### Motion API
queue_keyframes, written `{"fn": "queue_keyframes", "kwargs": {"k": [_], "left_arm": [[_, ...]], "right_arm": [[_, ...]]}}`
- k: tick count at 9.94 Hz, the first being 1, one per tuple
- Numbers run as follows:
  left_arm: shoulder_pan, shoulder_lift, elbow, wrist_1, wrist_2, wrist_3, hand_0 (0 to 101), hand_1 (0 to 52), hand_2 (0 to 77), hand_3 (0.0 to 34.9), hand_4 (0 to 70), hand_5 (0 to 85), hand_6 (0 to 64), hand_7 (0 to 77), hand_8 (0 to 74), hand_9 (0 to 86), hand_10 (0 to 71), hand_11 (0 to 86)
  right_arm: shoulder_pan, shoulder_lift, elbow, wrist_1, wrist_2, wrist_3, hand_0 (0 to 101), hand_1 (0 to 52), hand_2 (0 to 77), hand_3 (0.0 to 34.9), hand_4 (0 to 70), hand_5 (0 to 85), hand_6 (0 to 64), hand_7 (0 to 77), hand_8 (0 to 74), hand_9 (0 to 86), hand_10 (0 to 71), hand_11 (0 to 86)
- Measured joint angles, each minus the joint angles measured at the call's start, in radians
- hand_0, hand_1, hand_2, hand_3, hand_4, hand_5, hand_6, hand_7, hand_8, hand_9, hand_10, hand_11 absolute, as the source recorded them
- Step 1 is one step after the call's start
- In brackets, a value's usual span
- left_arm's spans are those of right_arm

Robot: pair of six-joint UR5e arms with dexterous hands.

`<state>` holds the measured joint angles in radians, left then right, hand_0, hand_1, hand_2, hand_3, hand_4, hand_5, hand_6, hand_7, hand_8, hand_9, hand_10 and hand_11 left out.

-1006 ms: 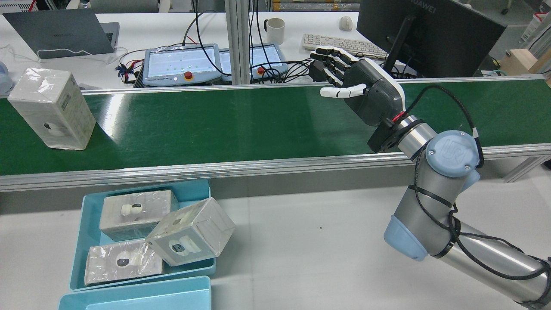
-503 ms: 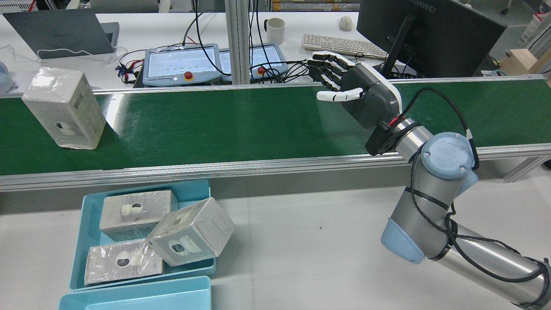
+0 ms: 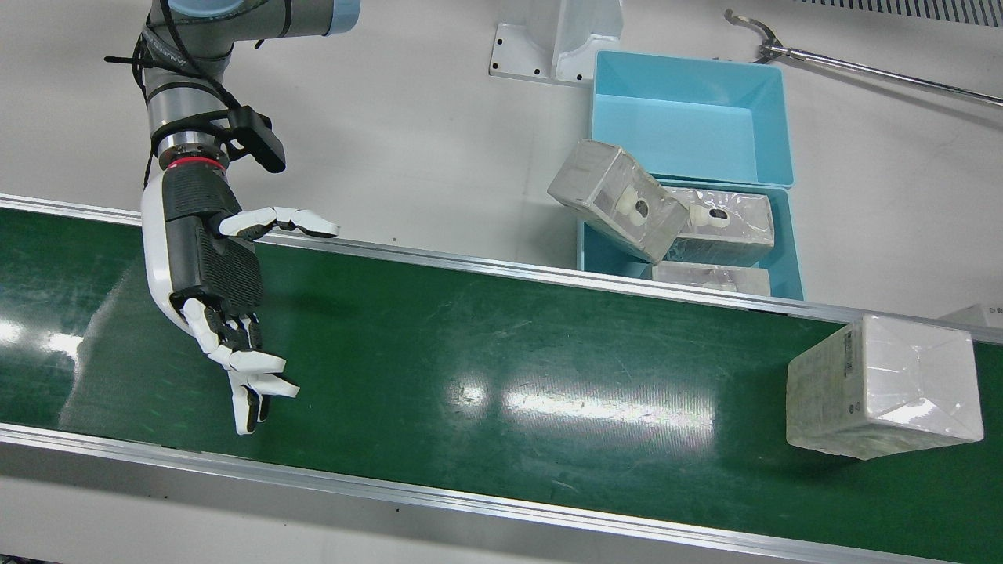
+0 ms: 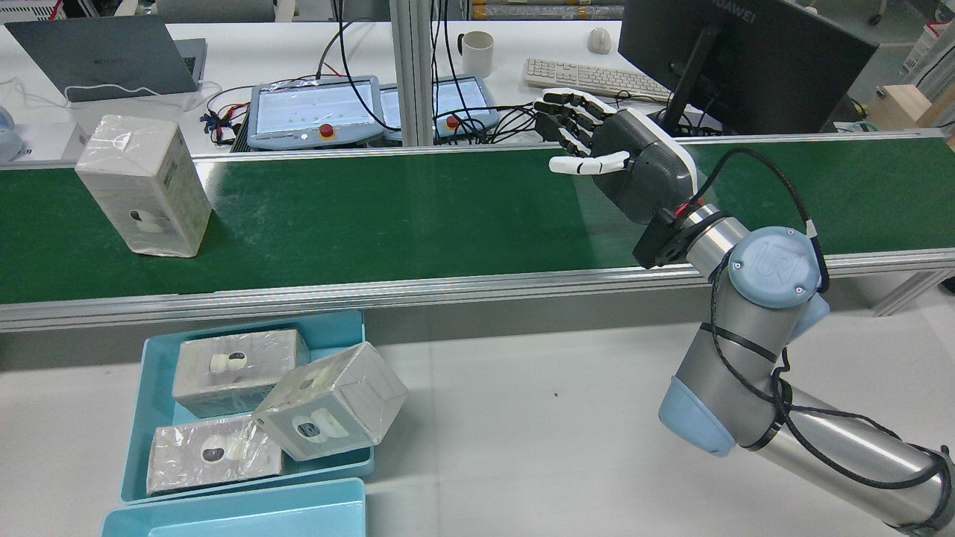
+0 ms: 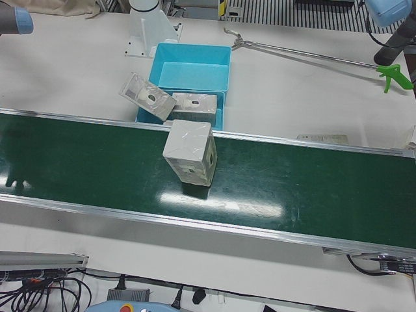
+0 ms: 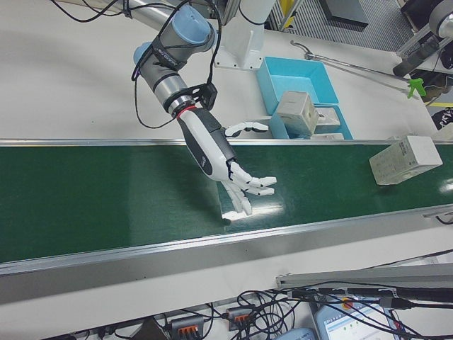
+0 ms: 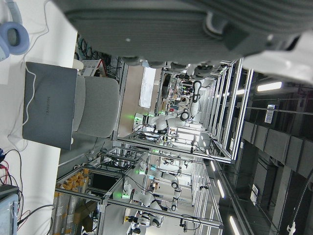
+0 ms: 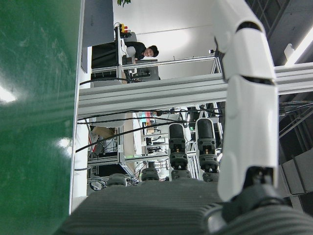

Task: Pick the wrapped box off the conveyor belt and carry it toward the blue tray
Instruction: 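Turn the right hand palm toward the approaching wrapped box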

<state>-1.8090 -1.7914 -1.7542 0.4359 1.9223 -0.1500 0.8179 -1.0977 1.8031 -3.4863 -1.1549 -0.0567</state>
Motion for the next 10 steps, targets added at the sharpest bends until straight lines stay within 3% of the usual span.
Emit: {"fn": "queue_keyframes", "kwargs": {"k": [1,10], "left_arm": [[0.000,0.000,0.000,0.000,0.000,0.000,0,0.0,0.5,0.0,0.0,1.1,0.0,0.5,0.5,0.0,0.5,0.0],[0.000,0.000,0.000,0.000,0.000,0.000,0,0.0,1.1,0.0,0.0,1.1,0.0,0.5,0.5,0.0,0.5,0.0]], "right_arm": [[-0.001,0.000,0.000,0.001,0.001,0.000,49,16.9,19.1,10.6,12.5,27.8,3.8,20.2,0.0,2.7,0.0,1.6],[-0.013,-0.001,0.014,-0.001,0.001,0.005,49,18.5,20.2,10.5,11.5,29.5,3.8,20.7,0.0,2.7,0.0,1.6]]}}
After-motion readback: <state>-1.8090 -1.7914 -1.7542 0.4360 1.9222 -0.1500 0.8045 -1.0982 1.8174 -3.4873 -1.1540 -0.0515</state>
